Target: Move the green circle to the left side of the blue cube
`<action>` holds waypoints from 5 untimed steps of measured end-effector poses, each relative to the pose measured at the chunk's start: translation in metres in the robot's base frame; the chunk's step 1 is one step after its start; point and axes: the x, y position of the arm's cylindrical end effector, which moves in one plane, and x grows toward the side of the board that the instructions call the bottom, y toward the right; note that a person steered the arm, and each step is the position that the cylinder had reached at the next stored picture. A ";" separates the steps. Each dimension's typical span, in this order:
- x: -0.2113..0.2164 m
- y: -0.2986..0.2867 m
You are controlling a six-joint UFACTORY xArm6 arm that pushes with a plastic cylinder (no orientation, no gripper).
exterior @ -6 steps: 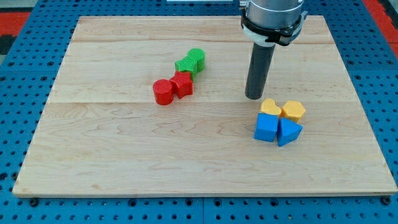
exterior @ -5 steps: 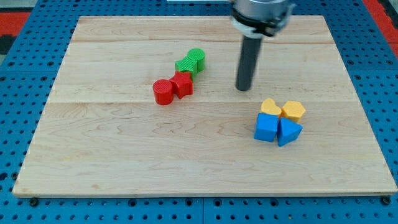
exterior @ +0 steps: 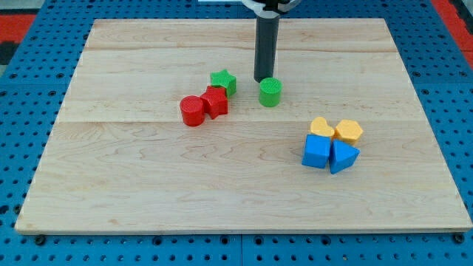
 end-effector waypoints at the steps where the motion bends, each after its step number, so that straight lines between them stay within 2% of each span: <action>1: 0.018 0.000; 2: 0.079 0.032; 3: 0.067 0.040; 4: 0.036 0.035; 5: 0.096 0.038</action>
